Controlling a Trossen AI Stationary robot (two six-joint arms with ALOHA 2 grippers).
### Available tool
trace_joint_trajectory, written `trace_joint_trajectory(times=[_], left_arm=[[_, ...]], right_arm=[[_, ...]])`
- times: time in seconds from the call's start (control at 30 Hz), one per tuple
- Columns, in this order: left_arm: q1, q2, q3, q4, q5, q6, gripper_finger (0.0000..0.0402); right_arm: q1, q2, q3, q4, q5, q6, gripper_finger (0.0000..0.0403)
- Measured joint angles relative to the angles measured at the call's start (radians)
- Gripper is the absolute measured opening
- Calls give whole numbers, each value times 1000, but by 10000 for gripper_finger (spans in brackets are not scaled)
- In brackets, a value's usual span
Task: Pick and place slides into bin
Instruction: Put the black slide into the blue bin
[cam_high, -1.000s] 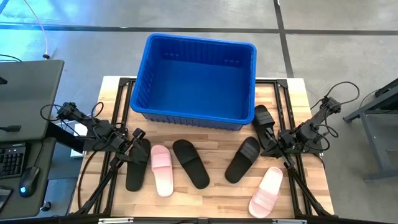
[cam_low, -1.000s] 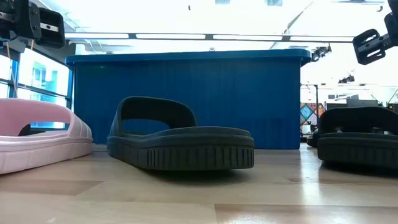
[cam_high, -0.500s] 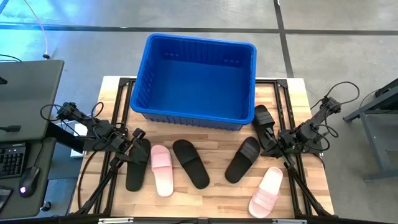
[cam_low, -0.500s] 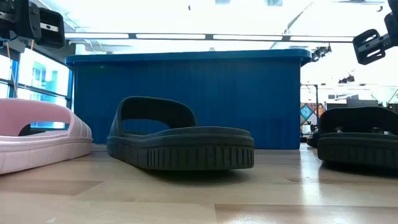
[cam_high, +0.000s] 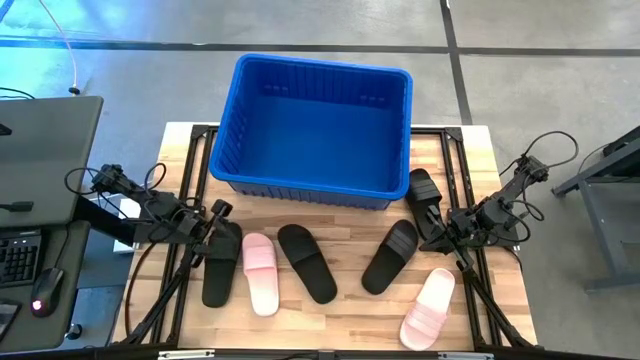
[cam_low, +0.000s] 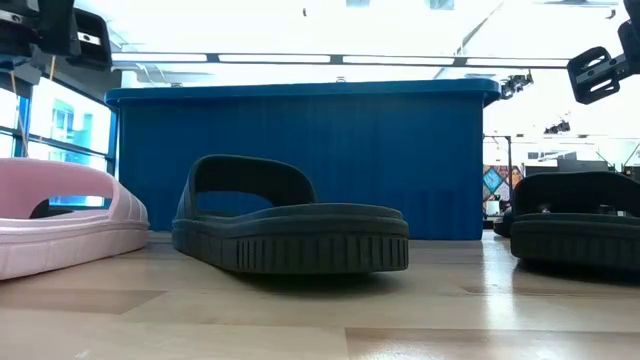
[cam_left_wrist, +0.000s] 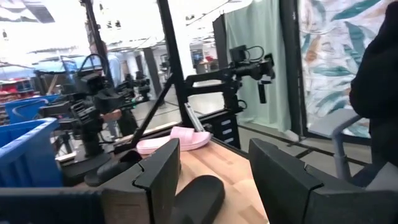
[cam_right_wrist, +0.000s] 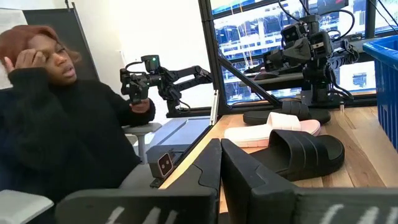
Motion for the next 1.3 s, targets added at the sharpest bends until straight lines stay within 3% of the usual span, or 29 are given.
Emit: trace_joint_trajectory(times=[0.67, 1.0, 1.3], left_arm=[[0, 0, 0, -4, 13, -13, 182], [0, 0, 0, 1, -76, -11, 182], [0, 0, 1, 15, 1, 68, 182]], right_arm=[[0, 0, 0, 0, 0, 0, 0], [0, 0, 0, -1, 0, 0, 0], [0, 0, 0, -4, -4, 0, 0]])
